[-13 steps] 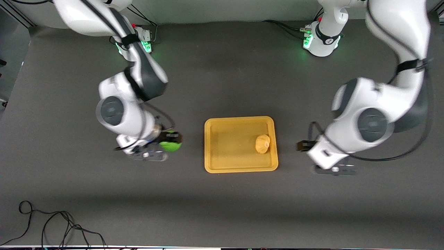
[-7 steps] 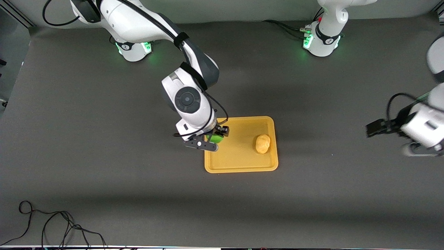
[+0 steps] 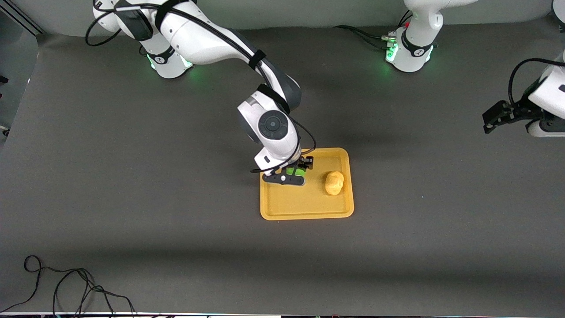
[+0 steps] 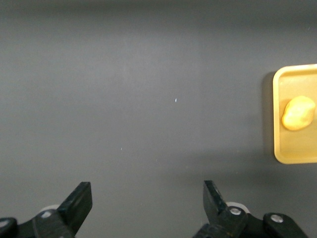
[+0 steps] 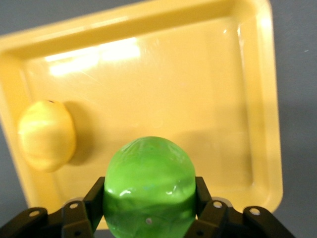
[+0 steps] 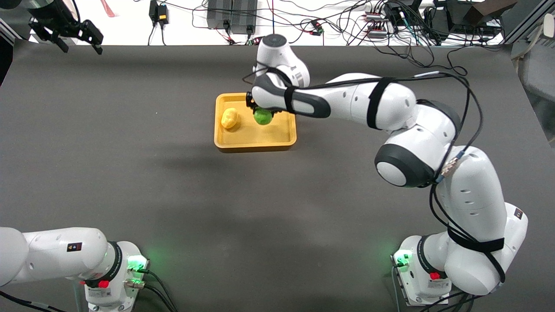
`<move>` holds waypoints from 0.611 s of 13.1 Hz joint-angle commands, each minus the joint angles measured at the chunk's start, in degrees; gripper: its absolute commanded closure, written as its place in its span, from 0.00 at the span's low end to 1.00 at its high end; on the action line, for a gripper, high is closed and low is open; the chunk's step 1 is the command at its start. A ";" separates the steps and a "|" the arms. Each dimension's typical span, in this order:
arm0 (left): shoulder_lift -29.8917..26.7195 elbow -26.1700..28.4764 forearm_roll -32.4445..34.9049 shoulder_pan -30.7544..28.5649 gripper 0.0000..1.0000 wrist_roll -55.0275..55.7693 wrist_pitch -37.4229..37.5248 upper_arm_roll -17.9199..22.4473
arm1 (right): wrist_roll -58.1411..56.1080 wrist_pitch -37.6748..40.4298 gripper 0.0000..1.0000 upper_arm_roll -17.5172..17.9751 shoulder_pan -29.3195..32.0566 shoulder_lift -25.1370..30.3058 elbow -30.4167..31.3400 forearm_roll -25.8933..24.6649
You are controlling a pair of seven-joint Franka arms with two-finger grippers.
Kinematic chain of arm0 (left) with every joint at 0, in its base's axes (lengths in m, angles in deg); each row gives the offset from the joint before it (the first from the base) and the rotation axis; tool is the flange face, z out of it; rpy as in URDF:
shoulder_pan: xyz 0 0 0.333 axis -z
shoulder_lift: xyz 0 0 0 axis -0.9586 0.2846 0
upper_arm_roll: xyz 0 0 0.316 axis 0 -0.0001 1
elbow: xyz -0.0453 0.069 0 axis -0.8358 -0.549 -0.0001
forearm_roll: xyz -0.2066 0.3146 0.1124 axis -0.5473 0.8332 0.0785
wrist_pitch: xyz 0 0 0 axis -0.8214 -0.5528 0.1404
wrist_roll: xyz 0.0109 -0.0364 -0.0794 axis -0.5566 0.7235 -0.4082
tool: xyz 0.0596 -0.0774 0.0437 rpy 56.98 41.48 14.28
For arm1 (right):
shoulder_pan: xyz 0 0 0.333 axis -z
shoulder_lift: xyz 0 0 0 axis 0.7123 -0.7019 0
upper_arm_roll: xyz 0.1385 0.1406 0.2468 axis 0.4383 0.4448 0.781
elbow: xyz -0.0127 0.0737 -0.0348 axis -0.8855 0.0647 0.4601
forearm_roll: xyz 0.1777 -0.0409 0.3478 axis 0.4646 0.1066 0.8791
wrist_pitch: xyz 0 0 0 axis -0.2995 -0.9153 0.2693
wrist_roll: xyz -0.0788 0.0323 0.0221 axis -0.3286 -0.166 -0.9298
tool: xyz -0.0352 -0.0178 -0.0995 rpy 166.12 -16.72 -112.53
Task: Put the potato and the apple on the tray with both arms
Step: 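Carry the green apple over the tray while the left gripper withdraws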
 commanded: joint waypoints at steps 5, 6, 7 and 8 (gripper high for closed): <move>-0.65 0.74 -3.63 0.61 0.00 -1.75 -0.44 1.58 | -4.06 -9.15 0.71 -0.59 0.16 -7.51 -4.35 -4.13; 0.05 -0.14 -3.63 0.61 0.00 -1.84 -0.08 1.58 | -3.97 -9.25 0.71 -0.59 0.25 -7.70 -4.35 -4.13; 1.02 -1.36 -3.63 0.61 0.00 -1.93 0.70 1.67 | -3.71 -9.25 0.71 -0.59 0.25 -7.70 -4.44 -3.96; 1.90 -2.51 -3.63 0.61 0.00 -1.84 1.23 1.67 | -2.75 -9.51 0.71 -0.59 0.16 -7.70 -4.53 -3.87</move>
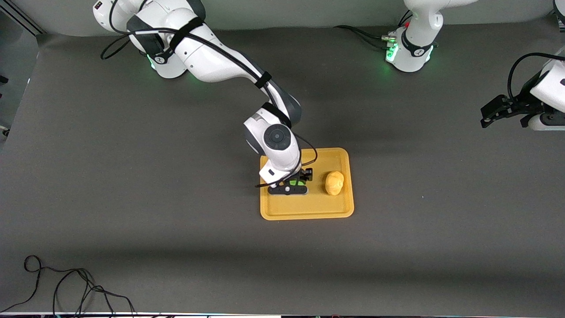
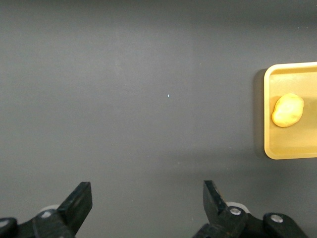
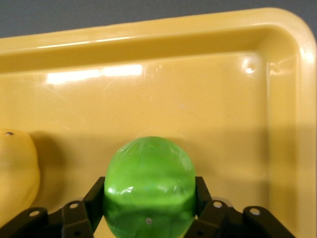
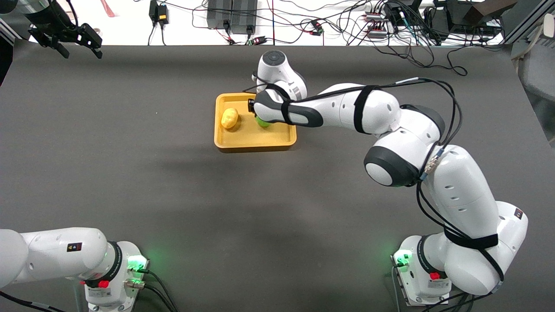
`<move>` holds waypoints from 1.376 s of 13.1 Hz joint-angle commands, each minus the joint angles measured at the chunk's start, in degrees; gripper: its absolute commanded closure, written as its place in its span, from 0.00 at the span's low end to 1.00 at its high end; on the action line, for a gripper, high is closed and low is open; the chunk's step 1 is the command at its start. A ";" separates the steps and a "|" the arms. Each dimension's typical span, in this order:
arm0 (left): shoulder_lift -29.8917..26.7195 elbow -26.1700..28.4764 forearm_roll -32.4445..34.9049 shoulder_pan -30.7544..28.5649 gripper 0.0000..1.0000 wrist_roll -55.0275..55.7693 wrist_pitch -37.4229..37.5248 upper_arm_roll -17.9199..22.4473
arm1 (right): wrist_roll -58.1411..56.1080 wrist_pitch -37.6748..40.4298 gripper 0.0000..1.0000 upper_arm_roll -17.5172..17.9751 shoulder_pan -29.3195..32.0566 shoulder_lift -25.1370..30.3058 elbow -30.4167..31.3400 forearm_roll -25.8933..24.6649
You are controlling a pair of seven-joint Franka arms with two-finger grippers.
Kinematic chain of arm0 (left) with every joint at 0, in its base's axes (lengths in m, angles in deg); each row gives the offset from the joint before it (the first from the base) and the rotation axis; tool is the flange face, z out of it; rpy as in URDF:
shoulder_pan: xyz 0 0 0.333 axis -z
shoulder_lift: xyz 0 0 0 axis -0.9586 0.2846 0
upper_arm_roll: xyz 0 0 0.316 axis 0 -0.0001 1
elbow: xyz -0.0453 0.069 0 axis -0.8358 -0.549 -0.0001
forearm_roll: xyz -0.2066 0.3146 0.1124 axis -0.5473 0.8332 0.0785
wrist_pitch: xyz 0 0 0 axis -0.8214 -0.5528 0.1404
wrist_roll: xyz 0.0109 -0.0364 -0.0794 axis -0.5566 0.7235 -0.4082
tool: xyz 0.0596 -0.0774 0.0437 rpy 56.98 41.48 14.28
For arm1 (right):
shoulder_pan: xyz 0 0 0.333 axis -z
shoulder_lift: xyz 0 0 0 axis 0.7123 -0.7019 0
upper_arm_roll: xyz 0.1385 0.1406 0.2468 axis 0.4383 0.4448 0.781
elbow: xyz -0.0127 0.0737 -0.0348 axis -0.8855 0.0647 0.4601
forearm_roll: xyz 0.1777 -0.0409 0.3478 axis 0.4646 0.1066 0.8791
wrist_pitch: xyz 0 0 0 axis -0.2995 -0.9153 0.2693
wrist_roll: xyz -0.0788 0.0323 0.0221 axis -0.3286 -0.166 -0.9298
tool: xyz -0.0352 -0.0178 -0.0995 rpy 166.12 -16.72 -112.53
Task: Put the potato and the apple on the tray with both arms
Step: 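Lower the apple beside the potato and open the right gripper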
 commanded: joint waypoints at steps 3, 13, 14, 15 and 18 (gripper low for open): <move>2.38 -3.55 -0.59 0.42 0.00 -0.92 1.43 0.51 | 0.74 -1.25 0.71 -0.10 -0.25 -1.20 -2.16 -0.36; 2.81 -3.46 -0.33 0.33 0.00 -0.83 0.46 0.51 | 0.30 -0.81 0.00 -0.19 0.89 1.96 -1.81 -0.18; 2.81 -3.46 -0.33 0.33 0.00 -0.83 0.46 0.51 | 0.65 -0.11 0.00 -0.28 0.89 2.92 -1.11 -0.09; 2.81 -3.46 -0.33 0.33 0.00 -0.83 0.46 0.51 | 1.26 2.33 0.00 -0.28 0.98 5.37 -0.85 0.43; 2.73 -3.46 -0.42 -0.11 0.00 -0.83 0.81 0.51 | -0.31 10.51 0.00 -0.98 4.22 12.84 -0.41 1.49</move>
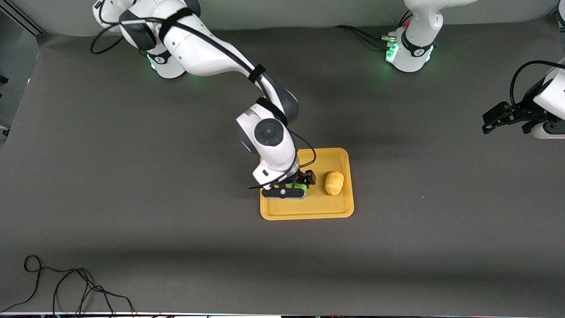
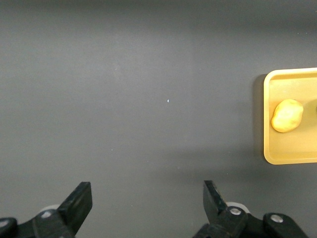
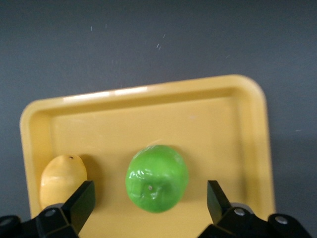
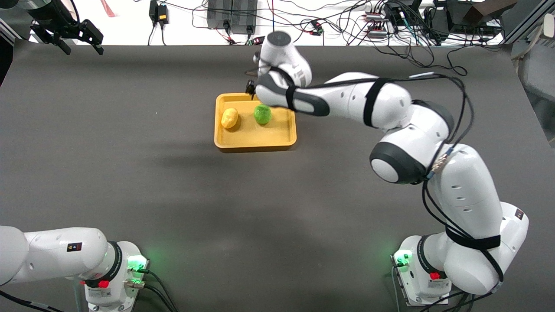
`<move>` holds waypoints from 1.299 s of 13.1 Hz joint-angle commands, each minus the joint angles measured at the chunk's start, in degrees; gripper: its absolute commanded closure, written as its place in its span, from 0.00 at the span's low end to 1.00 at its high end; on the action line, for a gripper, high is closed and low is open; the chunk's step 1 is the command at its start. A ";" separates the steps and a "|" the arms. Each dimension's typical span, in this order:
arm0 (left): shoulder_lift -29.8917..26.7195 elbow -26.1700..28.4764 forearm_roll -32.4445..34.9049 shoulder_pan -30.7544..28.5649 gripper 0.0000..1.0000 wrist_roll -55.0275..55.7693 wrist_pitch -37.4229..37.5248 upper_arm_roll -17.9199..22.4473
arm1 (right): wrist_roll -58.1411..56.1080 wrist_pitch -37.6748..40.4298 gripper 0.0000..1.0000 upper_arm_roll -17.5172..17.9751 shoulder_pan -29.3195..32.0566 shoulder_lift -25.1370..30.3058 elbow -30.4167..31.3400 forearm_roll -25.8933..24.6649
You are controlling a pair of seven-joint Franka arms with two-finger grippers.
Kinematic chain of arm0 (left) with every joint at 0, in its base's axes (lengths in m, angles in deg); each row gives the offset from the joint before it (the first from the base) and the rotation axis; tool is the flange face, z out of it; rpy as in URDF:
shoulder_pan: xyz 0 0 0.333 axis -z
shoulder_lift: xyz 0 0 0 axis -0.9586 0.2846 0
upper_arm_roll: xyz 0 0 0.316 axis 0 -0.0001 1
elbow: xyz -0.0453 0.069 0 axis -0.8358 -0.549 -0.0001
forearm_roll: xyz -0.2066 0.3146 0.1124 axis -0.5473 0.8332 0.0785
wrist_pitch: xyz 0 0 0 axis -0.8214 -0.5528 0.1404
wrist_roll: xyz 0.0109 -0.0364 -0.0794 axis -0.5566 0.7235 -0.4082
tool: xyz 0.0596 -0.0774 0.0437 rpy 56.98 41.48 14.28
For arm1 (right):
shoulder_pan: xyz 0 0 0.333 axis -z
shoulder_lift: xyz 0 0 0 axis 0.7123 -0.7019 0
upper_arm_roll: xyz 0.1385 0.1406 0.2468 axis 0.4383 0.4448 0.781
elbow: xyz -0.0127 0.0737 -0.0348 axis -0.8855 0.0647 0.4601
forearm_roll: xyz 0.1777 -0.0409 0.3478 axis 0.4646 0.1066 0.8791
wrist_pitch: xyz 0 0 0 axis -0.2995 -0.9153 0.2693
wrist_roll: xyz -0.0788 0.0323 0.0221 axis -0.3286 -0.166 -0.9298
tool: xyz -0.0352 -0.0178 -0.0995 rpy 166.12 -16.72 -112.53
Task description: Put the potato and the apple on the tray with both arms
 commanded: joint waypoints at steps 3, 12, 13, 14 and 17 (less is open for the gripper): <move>0.33 -1.08 -0.40 -0.22 0.00 -0.91 0.75 0.34 | -2.08 5.47 0.00 0.00 5.62 13.70 7.03 1.04; 0.68 -1.26 -0.14 0.39 0.00 -0.82 -0.13 -0.10 | -23.93 21.56 0.00 -5.86 14.68 42.08 28.64 -5.81; 0.68 -1.26 -0.14 0.48 0.00 -0.91 -0.13 -0.18 | -28.67 22.25 0.00 -7.19 16.07 44.90 31.11 -5.81; 0.59 -1.26 -0.14 0.39 0.00 -0.91 0.40 -0.18 | -32.02 23.74 0.00 -6.42 20.87 46.75 32.09 -5.90; 0.59 -1.26 0.03 0.39 0.00 -1.08 0.66 -0.18 | -35.21 27.18 0.00 0.50 33.89 49.31 31.57 -6.25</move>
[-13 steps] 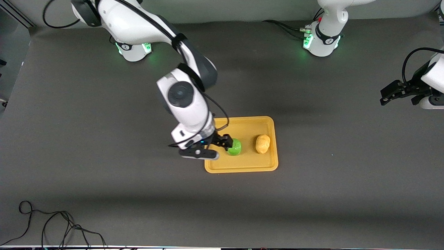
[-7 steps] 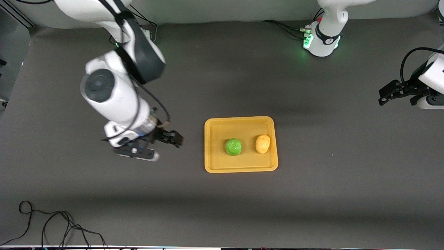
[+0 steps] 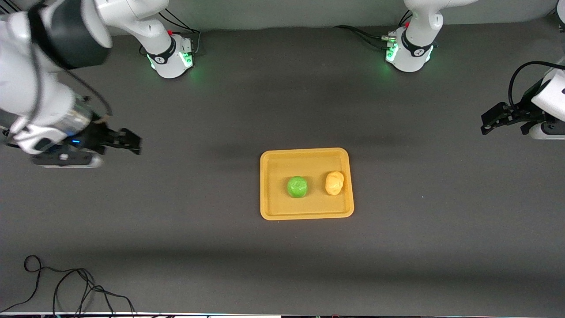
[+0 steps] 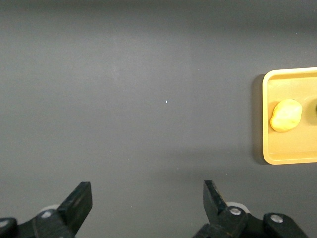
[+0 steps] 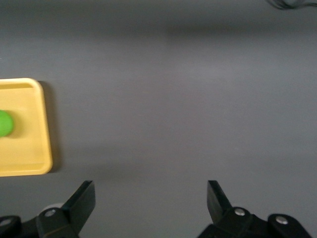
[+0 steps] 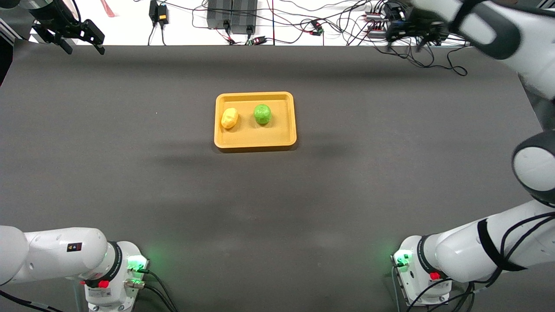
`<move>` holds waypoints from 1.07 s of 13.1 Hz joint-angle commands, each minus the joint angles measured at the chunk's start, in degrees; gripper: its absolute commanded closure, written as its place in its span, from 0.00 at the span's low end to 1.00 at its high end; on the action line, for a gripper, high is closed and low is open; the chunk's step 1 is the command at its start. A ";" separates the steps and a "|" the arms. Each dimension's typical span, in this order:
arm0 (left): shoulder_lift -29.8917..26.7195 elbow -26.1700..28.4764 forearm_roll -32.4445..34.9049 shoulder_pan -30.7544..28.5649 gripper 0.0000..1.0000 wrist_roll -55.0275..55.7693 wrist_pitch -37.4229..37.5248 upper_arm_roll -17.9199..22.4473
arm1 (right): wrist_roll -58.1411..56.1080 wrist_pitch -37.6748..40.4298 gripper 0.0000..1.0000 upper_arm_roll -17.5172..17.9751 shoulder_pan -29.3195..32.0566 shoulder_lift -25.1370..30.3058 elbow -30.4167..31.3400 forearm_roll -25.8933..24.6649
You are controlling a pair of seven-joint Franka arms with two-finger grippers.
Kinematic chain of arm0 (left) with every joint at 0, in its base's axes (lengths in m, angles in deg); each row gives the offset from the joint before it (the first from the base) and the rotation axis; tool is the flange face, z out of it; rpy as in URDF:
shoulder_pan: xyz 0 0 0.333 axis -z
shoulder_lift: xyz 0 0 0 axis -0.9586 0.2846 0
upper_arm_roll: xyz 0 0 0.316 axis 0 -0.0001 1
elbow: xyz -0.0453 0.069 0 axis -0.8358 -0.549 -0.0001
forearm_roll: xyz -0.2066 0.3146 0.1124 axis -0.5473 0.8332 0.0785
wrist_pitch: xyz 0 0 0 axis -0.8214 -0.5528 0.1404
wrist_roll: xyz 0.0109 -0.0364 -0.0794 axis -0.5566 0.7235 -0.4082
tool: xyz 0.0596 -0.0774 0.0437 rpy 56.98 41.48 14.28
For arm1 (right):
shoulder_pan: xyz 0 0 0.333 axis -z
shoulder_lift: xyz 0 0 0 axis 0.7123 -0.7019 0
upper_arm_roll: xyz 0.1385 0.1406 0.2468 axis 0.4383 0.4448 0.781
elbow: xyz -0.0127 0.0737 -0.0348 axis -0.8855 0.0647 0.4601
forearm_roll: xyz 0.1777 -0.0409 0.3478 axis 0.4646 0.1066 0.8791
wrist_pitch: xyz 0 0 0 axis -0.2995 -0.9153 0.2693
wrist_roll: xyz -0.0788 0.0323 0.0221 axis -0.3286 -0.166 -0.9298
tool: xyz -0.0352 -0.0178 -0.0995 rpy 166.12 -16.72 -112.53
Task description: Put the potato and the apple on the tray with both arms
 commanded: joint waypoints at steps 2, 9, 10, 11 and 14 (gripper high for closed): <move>0.20 -1.09 0.03 0.30 0.00 -0.94 1.05 0.16 | -3.91 2.71 0.00 8.24 14.08 3.87 0.65 -1.26; 0.29 -1.09 0.03 0.38 0.00 -0.94 0.35 0.16 | -10.33 9.67 0.00 13.27 21.41 5.28 -0.76 -1.79; 0.29 -1.09 0.12 0.38 0.00 -0.94 0.35 0.16 | -10.33 9.67 0.00 12.83 21.40 5.19 -0.85 -1.27; 0.29 -1.09 0.12 0.30 0.00 -0.94 0.44 0.16 | -10.33 9.67 0.00 12.65 21.40 5.11 -0.85 -0.83; 0.20 -1.09 0.12 0.21 0.00 -0.85 0.44 0.16 | -10.50 8.88 0.00 12.56 21.23 5.19 -0.94 -0.29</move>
